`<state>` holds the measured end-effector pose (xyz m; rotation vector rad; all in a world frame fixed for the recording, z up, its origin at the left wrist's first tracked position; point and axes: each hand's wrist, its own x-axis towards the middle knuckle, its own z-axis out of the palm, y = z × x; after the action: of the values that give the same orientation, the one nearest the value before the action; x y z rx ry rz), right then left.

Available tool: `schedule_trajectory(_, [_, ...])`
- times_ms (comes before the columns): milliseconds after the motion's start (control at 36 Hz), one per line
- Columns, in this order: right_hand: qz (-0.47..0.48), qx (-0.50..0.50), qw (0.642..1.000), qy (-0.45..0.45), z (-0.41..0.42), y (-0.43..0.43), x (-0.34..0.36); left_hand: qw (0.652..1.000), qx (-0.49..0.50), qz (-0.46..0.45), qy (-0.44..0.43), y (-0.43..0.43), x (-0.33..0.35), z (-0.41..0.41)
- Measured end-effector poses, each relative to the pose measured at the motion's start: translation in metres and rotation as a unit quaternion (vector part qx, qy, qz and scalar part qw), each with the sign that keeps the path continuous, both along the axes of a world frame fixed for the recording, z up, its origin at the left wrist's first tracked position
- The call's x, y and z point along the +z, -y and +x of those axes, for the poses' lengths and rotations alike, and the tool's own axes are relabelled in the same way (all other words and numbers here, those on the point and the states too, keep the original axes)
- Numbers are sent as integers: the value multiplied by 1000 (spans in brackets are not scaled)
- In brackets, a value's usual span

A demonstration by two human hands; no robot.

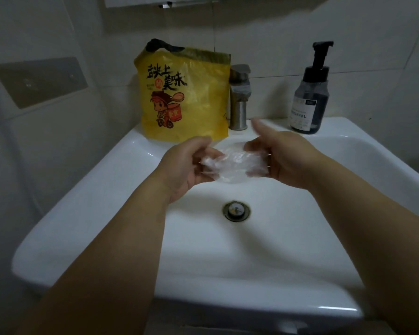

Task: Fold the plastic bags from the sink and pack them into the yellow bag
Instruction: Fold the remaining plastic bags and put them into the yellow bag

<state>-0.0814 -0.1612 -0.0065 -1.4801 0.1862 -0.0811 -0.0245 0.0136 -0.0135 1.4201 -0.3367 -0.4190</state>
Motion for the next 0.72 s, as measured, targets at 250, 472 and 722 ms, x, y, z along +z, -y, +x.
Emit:
schedule_trajectory(250, [-117, -36, 991, 51, 1, -9, -5, 981, 47, 104, 158, 2, -10, 3])
schedule_trajectory(472, [-43, 30, 998, 16, -6, -9, -1, 987, 33, 58, 143, 0, -9, 4])
schedule_trajectory(722, [-186, -1, 982, 43, -2, -6, -4, 930, 68, 181, 312, 0, -16, 8])
